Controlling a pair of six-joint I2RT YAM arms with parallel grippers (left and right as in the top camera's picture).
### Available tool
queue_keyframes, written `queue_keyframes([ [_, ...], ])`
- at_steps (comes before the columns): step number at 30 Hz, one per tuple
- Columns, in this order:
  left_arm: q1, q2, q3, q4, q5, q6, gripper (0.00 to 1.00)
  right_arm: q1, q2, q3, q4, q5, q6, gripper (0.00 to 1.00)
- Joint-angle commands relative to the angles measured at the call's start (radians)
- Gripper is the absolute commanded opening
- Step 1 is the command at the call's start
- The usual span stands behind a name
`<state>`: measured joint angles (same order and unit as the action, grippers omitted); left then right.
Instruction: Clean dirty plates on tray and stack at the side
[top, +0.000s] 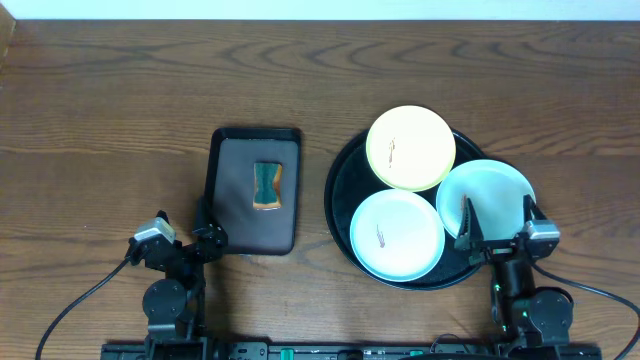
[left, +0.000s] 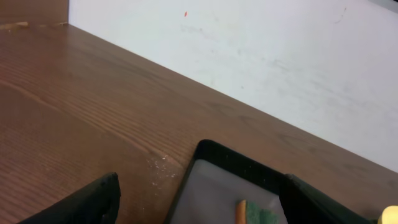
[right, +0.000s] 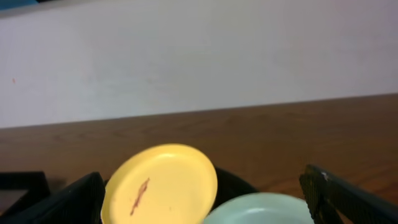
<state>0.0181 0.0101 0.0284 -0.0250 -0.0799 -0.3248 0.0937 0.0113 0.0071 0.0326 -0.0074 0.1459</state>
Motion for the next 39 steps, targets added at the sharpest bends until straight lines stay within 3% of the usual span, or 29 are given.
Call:
queue_keyframes([
  [1, 0.003, -0.005, -0.024, 0.018, 0.053, 0.003, 0.82, -0.002, -0.002, -0.002, -0.022, 0.006, 0.014, 0.99],
  [9, 0.003, 0.006, 0.054, 0.071, 0.189, 0.001, 0.82, -0.002, 0.013, 0.021, 0.169, -0.097, 0.032, 0.99],
  [14, 0.003, 0.137, 0.222, 0.049, 0.189, 0.002, 0.83, -0.002, 0.158, 0.212, 0.106, -0.105, 0.032, 0.99],
  [19, 0.003, 0.416, 0.534, -0.153, 0.203, 0.003, 0.82, -0.002, 0.454, 0.558, -0.097, -0.153, -0.048, 0.99],
  [29, 0.002, 0.981, 1.135, -0.674, 0.275, 0.01, 0.82, -0.002, 1.11, 1.29, -0.767, -0.155, -0.053, 0.99],
  [33, 0.002, 1.098, 1.205, -0.726, 0.276, 0.01, 0.82, 0.0, 1.291, 1.411, -0.842, -0.179, -0.084, 0.99],
  [39, 0.001, 1.201, 1.2, -0.761, 0.282, -0.025, 0.83, 0.0, 1.415, 1.423, -0.856, -0.378, -0.073, 0.99],
])
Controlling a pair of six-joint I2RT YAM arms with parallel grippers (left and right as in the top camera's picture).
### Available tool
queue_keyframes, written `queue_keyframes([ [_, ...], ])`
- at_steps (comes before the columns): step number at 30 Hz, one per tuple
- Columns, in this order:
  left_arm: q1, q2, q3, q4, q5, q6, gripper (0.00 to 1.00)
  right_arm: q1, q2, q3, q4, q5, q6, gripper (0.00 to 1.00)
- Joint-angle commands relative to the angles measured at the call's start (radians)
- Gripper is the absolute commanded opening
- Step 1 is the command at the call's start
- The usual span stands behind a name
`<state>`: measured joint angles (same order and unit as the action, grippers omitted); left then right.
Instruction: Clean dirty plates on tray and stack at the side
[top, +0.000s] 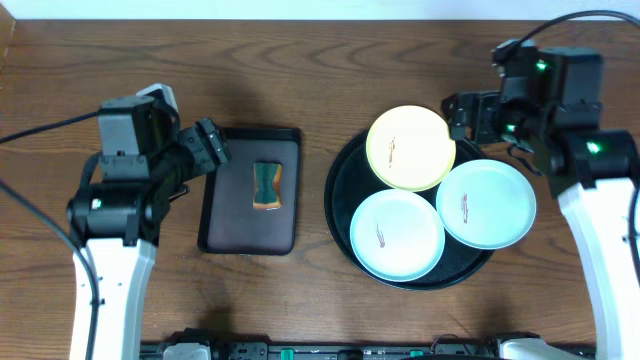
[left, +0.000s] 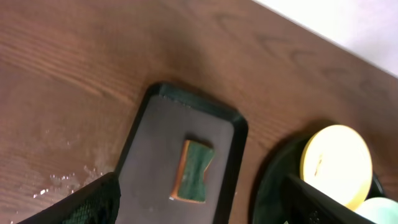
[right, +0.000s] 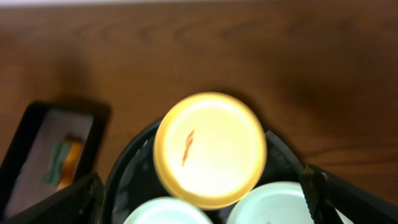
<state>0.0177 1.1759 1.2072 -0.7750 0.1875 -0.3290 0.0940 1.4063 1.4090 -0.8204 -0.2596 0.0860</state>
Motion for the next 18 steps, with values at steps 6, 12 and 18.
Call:
queue_keyframes([
  [6, -0.078, 0.216, 0.021, -0.073, 0.014, -0.018, 0.78, -0.001, 0.076, 0.021, 0.008, -0.148, -0.013, 0.94],
  [12, -0.206, 0.427, 0.021, -0.065, -0.183, -0.016, 0.7, -0.001, 0.121, 0.021, -0.052, -0.148, -0.002, 0.96],
  [18, -0.242, 0.591, 0.021, -0.031, -0.184, -0.016, 0.45, -0.002, 0.121, 0.022, -0.089, -0.145, -0.016, 0.9],
])
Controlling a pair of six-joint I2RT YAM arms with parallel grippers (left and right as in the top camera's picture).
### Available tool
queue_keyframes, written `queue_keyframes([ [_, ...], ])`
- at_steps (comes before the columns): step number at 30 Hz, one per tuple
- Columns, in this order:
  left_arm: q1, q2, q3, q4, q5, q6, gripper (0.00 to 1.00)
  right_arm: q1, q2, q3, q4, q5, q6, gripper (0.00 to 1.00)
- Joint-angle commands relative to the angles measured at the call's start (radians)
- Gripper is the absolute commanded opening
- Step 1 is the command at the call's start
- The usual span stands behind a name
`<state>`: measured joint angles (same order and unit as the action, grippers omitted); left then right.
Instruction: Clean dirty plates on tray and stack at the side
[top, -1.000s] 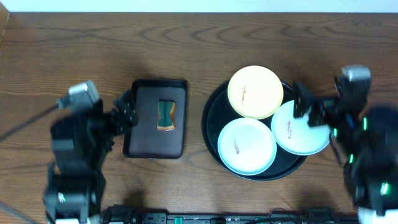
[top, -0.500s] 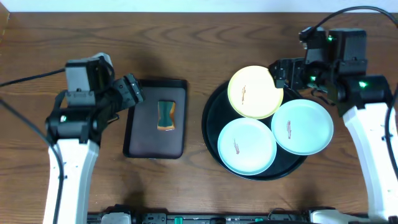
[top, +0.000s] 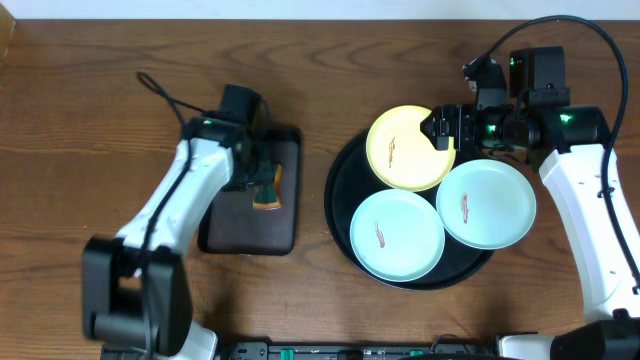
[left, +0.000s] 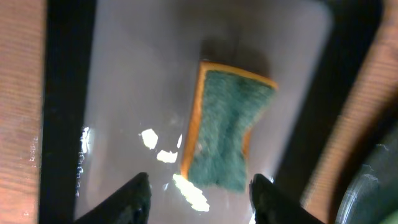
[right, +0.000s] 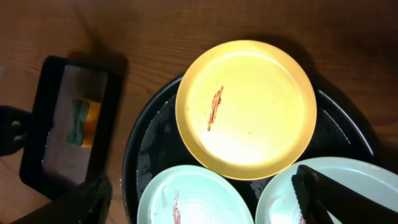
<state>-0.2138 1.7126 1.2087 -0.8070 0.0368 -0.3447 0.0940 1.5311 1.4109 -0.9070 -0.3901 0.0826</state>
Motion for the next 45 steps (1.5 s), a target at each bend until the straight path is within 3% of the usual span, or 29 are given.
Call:
queue_keyframes([
  [1, -0.014, 0.08, 0.019, 0.001, -0.021, 0.0, 0.43, -0.002, -0.003, 0.02, -0.002, -0.014, -0.013, 0.89],
  [8, -0.026, 0.227, 0.018, 0.02, 0.073, -0.012, 0.31, -0.001, -0.003, 0.02, 0.01, -0.014, -0.009, 0.88],
  [10, -0.026, 0.26, 0.018, 0.028, 0.084, -0.012, 0.19, -0.001, -0.003, 0.02, 0.018, -0.014, -0.009, 0.88],
  [11, -0.026, 0.272, 0.018, 0.031, 0.083, -0.012, 0.1, -0.001, -0.003, 0.02, 0.022, -0.017, -0.007, 0.93],
  [12, -0.025, 0.281, 0.018, 0.031, 0.083, -0.012, 0.08, -0.001, -0.003, 0.02, 0.026, -0.019, 0.002, 0.99],
  [18, 0.002, 0.238, 0.04, -0.027, 0.083, -0.012, 0.07, -0.001, -0.003, 0.02, 0.032, -0.023, 0.018, 0.99],
  [20, 0.016, 0.196, 0.055, -0.044, 0.084, -0.012, 0.17, -0.001, -0.003, 0.02, 0.033, -0.022, 0.017, 0.98],
  [21, 0.023, 0.171, 0.06, -0.045, 0.084, -0.012, 0.32, -0.001, -0.003, 0.02, 0.035, -0.022, 0.017, 0.98],
  [22, 0.028, 0.145, 0.063, -0.043, 0.084, -0.012, 0.53, -0.001, -0.003, 0.02, 0.038, -0.022, 0.017, 0.98],
  [25, 0.034, 0.076, 0.064, -0.012, 0.083, -0.011, 0.7, -0.001, -0.003, 0.019, 0.053, -0.022, 0.017, 0.97],
  [26, 0.034, 0.058, 0.064, 0.007, 0.083, -0.011, 0.7, -0.001, -0.003, 0.019, 0.061, -0.022, 0.017, 0.97],
  [33, 0.0, 0.083, 0.049, 0.13, 0.075, -0.011, 0.59, -0.001, -0.003, 0.019, 0.095, -0.022, 0.018, 0.96],
  [39, -0.01, 0.188, 0.043, 0.14, -0.03, -0.012, 0.45, -0.001, -0.003, 0.019, 0.092, -0.022, 0.018, 0.94],
  [45, -0.018, 0.241, 0.043, 0.177, -0.019, -0.023, 0.22, -0.001, -0.003, 0.019, 0.092, -0.022, 0.018, 0.91],
])
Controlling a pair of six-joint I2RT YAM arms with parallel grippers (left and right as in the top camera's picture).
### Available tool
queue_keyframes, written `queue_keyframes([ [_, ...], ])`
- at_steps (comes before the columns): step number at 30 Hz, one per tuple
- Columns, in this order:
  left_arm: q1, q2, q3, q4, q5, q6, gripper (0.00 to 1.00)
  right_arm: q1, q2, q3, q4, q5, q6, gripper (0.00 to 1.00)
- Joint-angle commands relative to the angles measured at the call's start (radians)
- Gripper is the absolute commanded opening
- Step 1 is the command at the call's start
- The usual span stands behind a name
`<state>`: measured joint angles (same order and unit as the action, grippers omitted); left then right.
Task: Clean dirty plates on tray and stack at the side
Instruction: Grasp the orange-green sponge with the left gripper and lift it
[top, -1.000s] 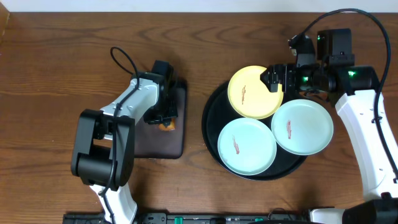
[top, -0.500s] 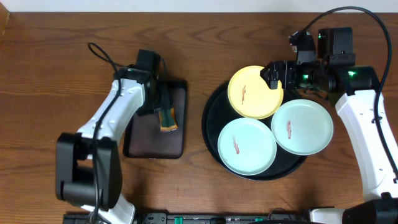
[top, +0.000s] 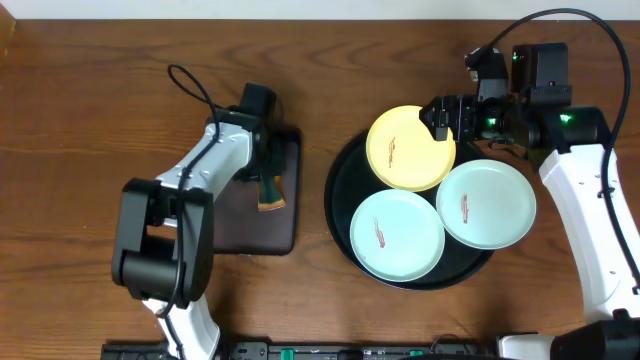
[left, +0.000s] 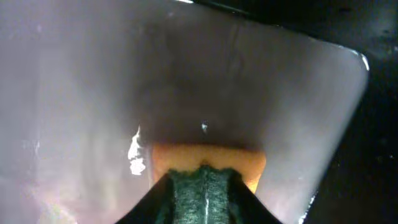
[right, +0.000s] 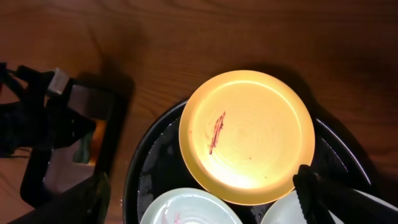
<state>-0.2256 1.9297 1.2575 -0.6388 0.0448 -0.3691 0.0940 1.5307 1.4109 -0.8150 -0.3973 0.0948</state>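
Observation:
A green-and-orange sponge (left: 203, 186) lies in a wet black rectangular tray (top: 240, 225). My left gripper (top: 267, 168) is down in that tray, shut on the sponge's green face (top: 270, 188). A round black tray (top: 340, 190) carries three plates, each with a red smear: a yellow plate (top: 405, 150) at the back, a pale plate (top: 397, 235) in front and another pale plate (top: 487, 205) at the right. My right gripper (right: 200, 182) hangs open and empty above the yellow plate (right: 247, 137), over its right rim in the overhead view.
Bare brown wooden table (top: 100, 80) surrounds both trays. The sponge tray stands just left of the round tray, a narrow strip of wood between them. Water droplets glisten on the round tray's floor (right: 152, 165).
My left gripper was open above the sponge; now it is lower and shut on the sponge. The right gripper has shifted slightly toward the back above the yellow plate. No plate has moved.
Both arms were folded at the table's front edge. Then they were raised, left near the sponge tray, right behind the round tray. Then the left gripper was open above the sponge and the right over the yellow plate. Now the left holds the sponge.

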Motion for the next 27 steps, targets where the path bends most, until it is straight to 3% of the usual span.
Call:
queue_keyframes([
  [1, -0.008, 0.026, -0.005, 0.013, -0.027, 0.002, 0.19, -0.001, -0.003, 0.019, 0.0, -0.015, 0.01, 0.9],
  [2, -0.009, 0.027, -0.005, 0.013, -0.027, 0.005, 0.09, -0.001, -0.003, 0.019, 0.0, -0.015, 0.015, 0.9],
  [3, -0.009, 0.027, -0.005, 0.014, -0.027, 0.031, 0.08, -0.001, -0.003, 0.019, 0.0, -0.015, 0.017, 0.9],
  [9, 0.01, -0.025, 0.055, -0.04, -0.027, 0.1, 0.08, -0.001, -0.003, 0.019, -0.011, -0.015, 0.017, 0.88],
  [10, 0.011, -0.044, 0.066, -0.056, -0.027, 0.1, 0.12, -0.001, -0.003, 0.019, -0.011, -0.015, 0.017, 0.88],
  [12, 0.011, -0.077, 0.071, -0.077, -0.027, 0.099, 0.37, -0.001, -0.003, 0.019, -0.011, -0.015, 0.017, 0.88],
  [15, 0.008, -0.105, 0.071, -0.125, -0.024, 0.084, 0.49, -0.001, -0.003, 0.019, -0.011, -0.015, 0.017, 0.88],
  [20, 0.004, -0.1, 0.054, -0.214, 0.08, 0.032, 0.5, -0.001, -0.003, 0.019, -0.012, -0.015, 0.017, 0.88],
  [27, -0.011, -0.083, -0.074, -0.166, 0.075, -0.075, 0.5, -0.001, -0.003, 0.019, -0.012, -0.015, 0.017, 0.88],
])
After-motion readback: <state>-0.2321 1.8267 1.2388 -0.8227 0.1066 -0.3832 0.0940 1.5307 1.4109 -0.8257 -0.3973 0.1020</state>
